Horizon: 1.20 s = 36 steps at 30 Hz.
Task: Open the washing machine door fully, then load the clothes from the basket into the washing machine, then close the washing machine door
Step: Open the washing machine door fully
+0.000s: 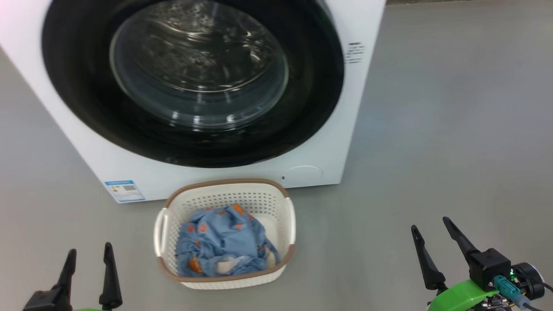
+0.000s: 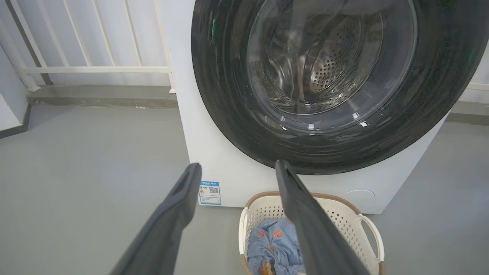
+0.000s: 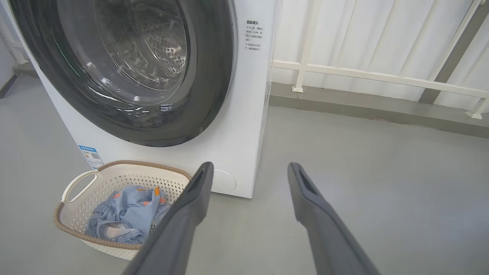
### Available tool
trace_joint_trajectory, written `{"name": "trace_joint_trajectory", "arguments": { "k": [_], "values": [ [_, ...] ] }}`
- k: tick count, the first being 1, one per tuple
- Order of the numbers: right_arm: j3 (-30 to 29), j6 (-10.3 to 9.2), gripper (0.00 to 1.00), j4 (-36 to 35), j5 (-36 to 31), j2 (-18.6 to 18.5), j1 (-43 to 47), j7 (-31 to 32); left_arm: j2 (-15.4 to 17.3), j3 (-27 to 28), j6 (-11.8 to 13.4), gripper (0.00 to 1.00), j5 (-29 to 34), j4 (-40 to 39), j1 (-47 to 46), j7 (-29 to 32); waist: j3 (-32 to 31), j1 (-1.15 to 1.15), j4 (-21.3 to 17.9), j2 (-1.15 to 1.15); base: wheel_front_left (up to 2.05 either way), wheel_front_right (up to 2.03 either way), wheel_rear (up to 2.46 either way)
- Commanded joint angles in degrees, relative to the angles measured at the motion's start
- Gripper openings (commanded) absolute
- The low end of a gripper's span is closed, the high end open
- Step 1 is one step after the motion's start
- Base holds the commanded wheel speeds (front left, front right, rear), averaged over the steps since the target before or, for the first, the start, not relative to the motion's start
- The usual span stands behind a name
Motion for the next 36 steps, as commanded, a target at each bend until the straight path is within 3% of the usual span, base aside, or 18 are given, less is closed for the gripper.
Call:
{"name": "trace_joint_trajectory", "arguments": {
  "k": [1,11,27,28,29,36],
  "values": [
    [1.31,-0.06,1.00,-1.51,-0.11,-0.40,-1.70,-0.69,1.10,1.87,-0.30,1.00,-0.50,-1.87,-2.67,-0.54,0.13,0.00,-0.01,0.00,1.14,1.14,-2.27],
    [1.62,-0.06,1.00,-1.31,-0.01,-0.35,-1.82,-0.69,1.10,1.75,0.11,1.00,0.05,-2.54,-2.60,-0.54,0.17,0.00,-0.20,0.00,0.71,0.71,-1.41],
    [1.09,-0.06,1.00,-1.63,0.77,-0.17,-2.08,-0.69,1.10,1.41,-0.06,1.00,-0.78,-1.99,-2.34,-0.54,-0.41,0.00,0.06,0.00,0.04,0.04,-0.08],
    [1.96,-0.06,0.19,-1.48,1.33,-0.24,-2.00,-0.69,1.10,1.36,-0.08,1.00,-0.76,-1.94,-2.32,-0.54,-0.46,0.00,0.11,0.00,0.00,0.00,0.00],
    [2.82,-0.06,0.00,-1.25,2.24,-0.37,-1.89,-0.69,1.10,1.35,-0.08,1.00,-0.74,-1.90,-2.27,-0.54,-0.56,0.00,0.13,0.00,0.00,0.00,0.00],
    [3.43,-0.06,0.00,-1.75,3.59,-0.97,-1.76,-0.69,1.10,1.36,-0.17,1.00,-0.94,-2.08,-2.08,-0.54,-0.72,0.00,0.17,0.00,0.00,0.00,0.00]
  ]
}}
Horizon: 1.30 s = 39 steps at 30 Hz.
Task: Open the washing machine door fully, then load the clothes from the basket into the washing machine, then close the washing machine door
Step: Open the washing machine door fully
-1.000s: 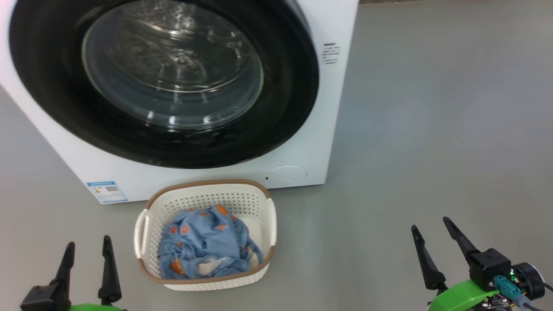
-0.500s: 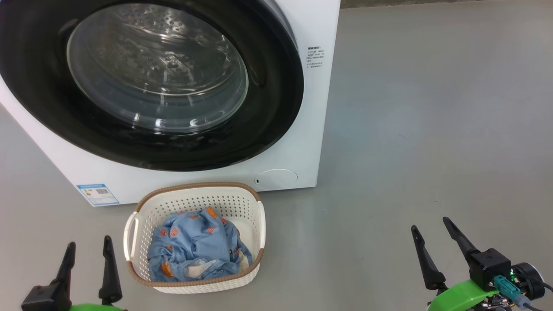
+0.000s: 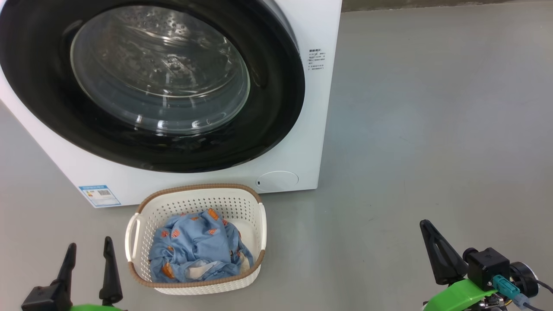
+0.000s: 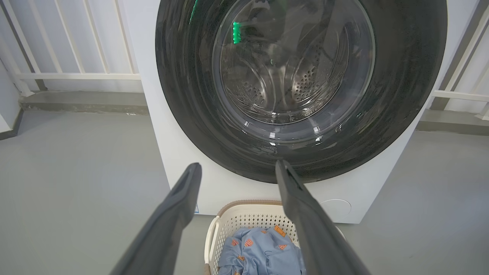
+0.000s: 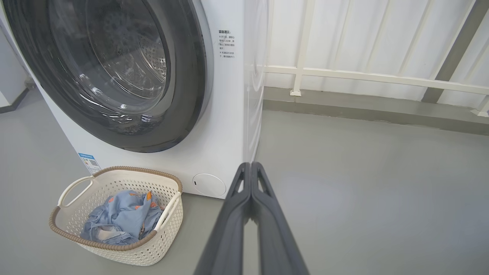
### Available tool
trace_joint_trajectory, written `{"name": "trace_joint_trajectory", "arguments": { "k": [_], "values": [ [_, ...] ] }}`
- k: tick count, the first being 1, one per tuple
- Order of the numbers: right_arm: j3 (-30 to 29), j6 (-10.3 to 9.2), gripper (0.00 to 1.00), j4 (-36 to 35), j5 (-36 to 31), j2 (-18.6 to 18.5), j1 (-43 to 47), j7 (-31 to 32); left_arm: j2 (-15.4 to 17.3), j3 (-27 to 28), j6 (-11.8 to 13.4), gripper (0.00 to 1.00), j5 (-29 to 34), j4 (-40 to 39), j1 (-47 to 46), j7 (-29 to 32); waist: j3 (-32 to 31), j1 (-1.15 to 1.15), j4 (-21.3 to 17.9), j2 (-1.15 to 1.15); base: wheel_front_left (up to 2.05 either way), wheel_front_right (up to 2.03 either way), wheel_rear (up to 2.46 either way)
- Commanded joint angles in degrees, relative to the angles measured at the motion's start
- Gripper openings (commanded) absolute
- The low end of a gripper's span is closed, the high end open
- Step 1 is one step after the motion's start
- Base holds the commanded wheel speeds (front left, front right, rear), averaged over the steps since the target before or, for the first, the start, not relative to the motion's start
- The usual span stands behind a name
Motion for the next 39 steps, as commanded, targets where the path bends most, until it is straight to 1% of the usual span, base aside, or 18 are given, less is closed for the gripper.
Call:
{"name": "trace_joint_trajectory", "arguments": {
  "k": [1,4,8,12,15,17,19,22,24,27,29,30,32,35,36,39],
  "values": [
    [1.48,-0.08,0.00,-1.32,0.55,-0.48,-1.75,-0.68,1.12,1.66,-0.18,1.00,-0.20,-1.36,-1.35,-0.54,0.02,0.00,0.01,0.00,0.00,0.00,0.00],
    [0.52,-0.08,0.00,-1.37,2.51,0.23,-1.73,-0.68,1.12,1.67,-0.22,1.00,-0.26,-1.39,-1.37,-0.54,0.13,0.00,0.01,0.00,0.00,0.00,0.00],
    [-2.00,-0.08,0.00,-0.65,9.24,1.64,-1.79,-0.68,1.12,1.56,-0.27,1.00,-0.29,-1.48,-1.36,-0.54,0.29,0.00,0.16,0.00,0.00,0.00,0.00],
    [-2.45,-0.08,0.00,0.34,15.50,2.17,-1.95,-0.68,1.12,1.50,-0.37,1.00,-0.35,-1.54,-1.25,-0.54,0.51,0.00,0.39,0.00,0.00,0.00,0.00],
    [-3.27,-0.08,0.00,1.46,21.96,2.47,-2.21,-0.68,1.12,1.40,-0.40,1.00,-0.47,-1.64,-1.08,-0.54,0.76,0.00,0.62,0.00,0.00,0.00,0.00],
    [-4.14,-0.08,0.00,2.49,27.17,2.62,-2.51,-0.68,1.12,1.32,-0.35,1.00,-0.71,-1.74,-0.94,-0.54,0.93,0.00,0.75,0.00,0.00,0.00,0.00],
    [-5.36,-0.08,0.00,3.82,33.89,2.75,-3.02,-0.68,1.12,1.18,-0.29,1.00,-0.92,-1.85,-0.88,-0.54,1.24,0.00,0.91,0.00,0.00,0.00,0.00],
    [-6.06,-0.08,0.00,6.57,45.55,2.83,-4.20,-0.68,1.12,0.87,-0.27,1.00,-1.19,-1.93,-0.95,-0.54,1.82,0.00,1.09,0.00,0.00,0.00,0.00],
    [-5.20,-0.08,0.00,8.67,54.42,2.77,-5.15,-0.68,1.12,0.71,-0.30,1.00,-1.35,-1.82,-1.09,-0.54,2.40,0.00,1.18,0.00,0.00,0.00,0.00],
    [-3.42,-0.08,0.00,10.25,67.08,-0.15,-6.91,0.66,1.12,0.42,-0.38,1.00,-1.34,-1.76,-1.56,-0.54,3.65,0.00,1.29,0.00,0.00,0.00,0.00],
    [-3.71,-0.08,0.00,10.04,74.13,-2.36,-8.14,2.64,1.12,0.28,-0.46,1.00,-1.25,-1.91,-1.93,-0.54,4.72,0.00,1.29,0.00,0.00,0.00,0.00],
    [-3.71,-0.08,0.00,10.04,74.13,-2.36,-8.14,2.64,1.12,0.28,-0.46,1.00,-1.25,-1.91,-1.93,-0.54,4.72,0.00,1.29,0.00,0.00,0.00,0.00],
    [-4.87,-0.08,0.00,9.80,79.77,-4.27,-9.35,4.68,1.12,0.22,-0.55,1.00,-1.25,-2.17,-2.36,-0.54,5.93,0.00,1.36,0.00,0.00,0.00,0.00],
    [-7.78,-0.08,0.00,9.83,86.13,-6.29,-11.03,7.45,1.12,0.39,-0.67,1.00,-1.27,-2.54,-3.05,-0.54,7.81,0.00,1.78,0.00,0.00,0.00,0.00],
    [-10.12,-0.08,0.00,9.83,89.96,-6.94,-12.15,10.16,1.12,0.61,-0.77,1.00,-1.09,-2.70,-3.44,-0.54,9.22,0.00,2.13,0.00,0.00,0.00,0.00],
    [-12.73,-0.08,0.00,9.78,93.76,-7.68,-13.84,15.89,1.12,0.99,-0.94,1.00,-0.78,-3.12,-3.91,-0.54,11.61,0.00,2.55,0.00,0.00,0.00,0.00]
  ]
}}
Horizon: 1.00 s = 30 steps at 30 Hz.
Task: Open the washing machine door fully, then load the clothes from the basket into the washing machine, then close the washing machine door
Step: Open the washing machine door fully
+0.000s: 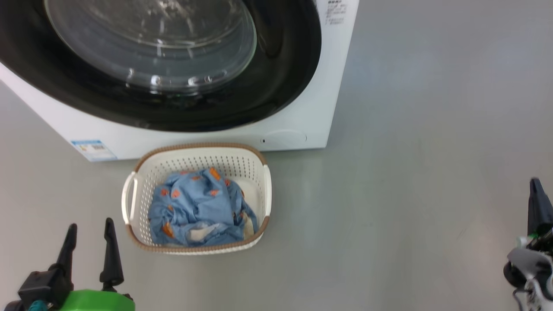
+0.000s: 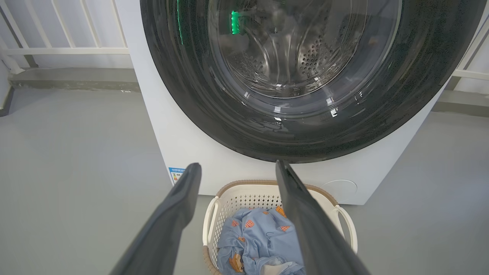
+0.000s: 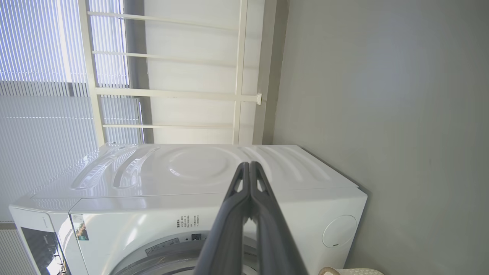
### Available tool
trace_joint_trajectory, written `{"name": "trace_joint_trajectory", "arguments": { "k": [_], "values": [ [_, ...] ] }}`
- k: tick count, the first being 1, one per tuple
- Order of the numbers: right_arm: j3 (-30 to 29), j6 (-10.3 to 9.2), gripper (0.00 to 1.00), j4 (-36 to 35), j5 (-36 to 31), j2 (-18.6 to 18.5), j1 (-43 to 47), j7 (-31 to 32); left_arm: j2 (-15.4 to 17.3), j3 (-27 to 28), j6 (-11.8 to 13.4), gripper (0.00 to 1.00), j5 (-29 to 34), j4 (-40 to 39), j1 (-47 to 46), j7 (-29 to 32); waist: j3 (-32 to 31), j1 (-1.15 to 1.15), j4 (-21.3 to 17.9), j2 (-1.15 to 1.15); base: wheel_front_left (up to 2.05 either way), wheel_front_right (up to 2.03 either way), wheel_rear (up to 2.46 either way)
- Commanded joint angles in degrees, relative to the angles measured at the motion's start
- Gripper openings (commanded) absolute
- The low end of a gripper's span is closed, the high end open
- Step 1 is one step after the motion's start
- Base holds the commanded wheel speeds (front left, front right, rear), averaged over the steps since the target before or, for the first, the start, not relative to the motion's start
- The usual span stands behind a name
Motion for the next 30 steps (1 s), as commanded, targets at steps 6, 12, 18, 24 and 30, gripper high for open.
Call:
{"name": "trace_joint_trajectory", "arguments": {
  "k": [6,12,18,24,30],
  "values": [
    [-2.22,-0.06,0.00,-1.26,3.15,-2.42,-6.03,11.98,1.14,3.24,-0.71,1.00,1.27,-3.75,-1.57,-0.54,7.48,0.00,1.05,0.00,0.00,0.00,0.00],
    [-4.25,-0.06,0.00,-1.78,2.37,-4.28,-13.28,19.23,1.14,4.08,-0.96,1.00,1.76,-5.34,-2.60,-0.54,12.26,0.00,1.57,0.00,0.00,0.00,0.00],
    [-4.57,-0.06,0.00,-3.15,1.03,-4.52,-21.94,23.87,1.14,3.73,-1.06,1.00,2.38,-6.28,-3.52,-0.54,15.64,0.00,2.28,0.00,0.00,0.00,0.00],
    [-2.45,-0.06,0.00,-4.17,-1.22,-3.99,-30.03,27.65,1.14,2.51,-1.08,1.00,1.64,-6.89,-3.43,-0.54,18.08,0.00,3.16,0.00,0.00,0.00,0.00],
    [0.47,-0.06,0.00,-4.77,-4.33,-3.84,-36.27,29.73,1.14,0.65,-1.09,1.00,1.14,-7.08,-2.55,-0.54,19.50,0.00,4.99,0.00,0.00,0.00,0.00]
  ]
}}
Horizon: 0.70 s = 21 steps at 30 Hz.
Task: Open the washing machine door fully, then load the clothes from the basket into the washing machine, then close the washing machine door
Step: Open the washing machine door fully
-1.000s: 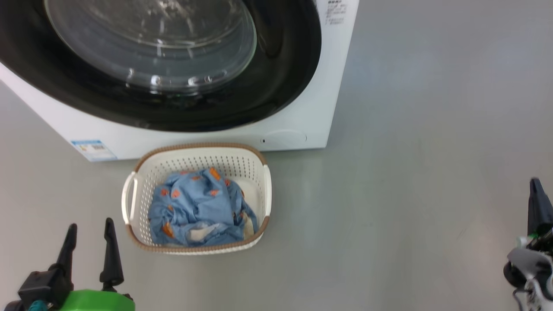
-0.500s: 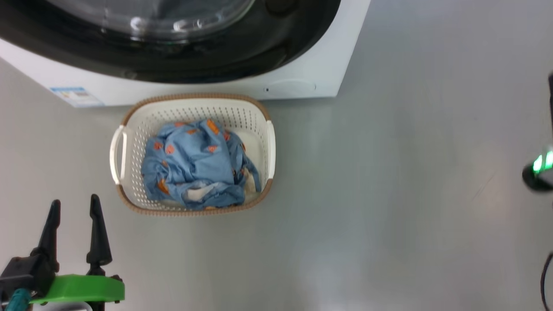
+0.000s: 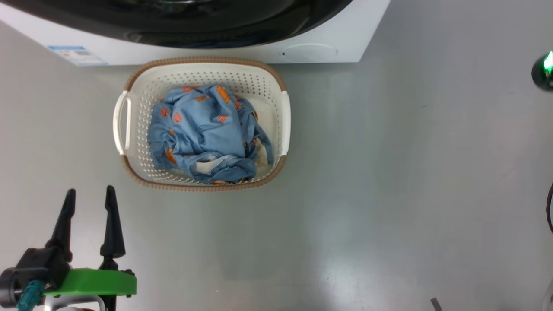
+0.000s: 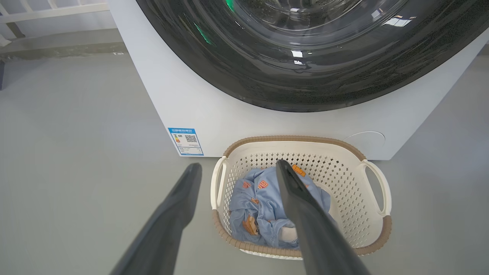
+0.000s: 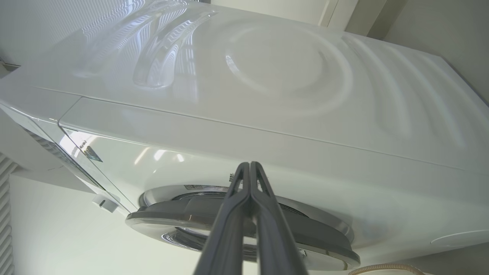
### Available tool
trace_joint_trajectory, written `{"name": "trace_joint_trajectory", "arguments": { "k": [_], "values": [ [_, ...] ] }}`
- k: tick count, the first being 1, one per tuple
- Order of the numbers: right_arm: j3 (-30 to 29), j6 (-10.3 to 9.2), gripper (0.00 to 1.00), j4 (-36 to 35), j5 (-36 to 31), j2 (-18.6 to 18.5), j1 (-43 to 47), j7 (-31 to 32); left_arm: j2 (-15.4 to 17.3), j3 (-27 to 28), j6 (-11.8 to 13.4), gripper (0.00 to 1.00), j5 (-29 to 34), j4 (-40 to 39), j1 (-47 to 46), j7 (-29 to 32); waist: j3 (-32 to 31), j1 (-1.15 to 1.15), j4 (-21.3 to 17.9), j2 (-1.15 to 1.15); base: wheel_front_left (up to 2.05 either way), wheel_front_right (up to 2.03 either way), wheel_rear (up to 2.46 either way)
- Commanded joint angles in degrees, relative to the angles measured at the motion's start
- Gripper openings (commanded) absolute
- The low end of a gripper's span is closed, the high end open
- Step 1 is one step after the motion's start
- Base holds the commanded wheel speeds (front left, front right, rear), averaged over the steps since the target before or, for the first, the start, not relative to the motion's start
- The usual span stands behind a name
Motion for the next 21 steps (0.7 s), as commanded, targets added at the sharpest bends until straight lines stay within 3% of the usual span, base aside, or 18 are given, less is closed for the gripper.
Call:
{"name": "trace_joint_trajectory", "arguments": {
  "k": [1,21],
  "values": [
    [1.86,-0.06,0.00,-1.71,-0.95,-0.07,-2.56,1.22,1.16,1.19,-0.17,1.00,-0.98,-1.58,0.98,-0.52,1.44,0.00,1.45,0.00,0.00,0.00,0.00],
    [9.51,-0.06,0.00,-0.17,-4.65,1.75,-14.82,4.80,1.16,-3.28,1.29,1.00,-4.14,-1.56,1.35,-0.52,5.50,0.00,6.05,0.00,0.00,0.00,0.00]
  ]
}}
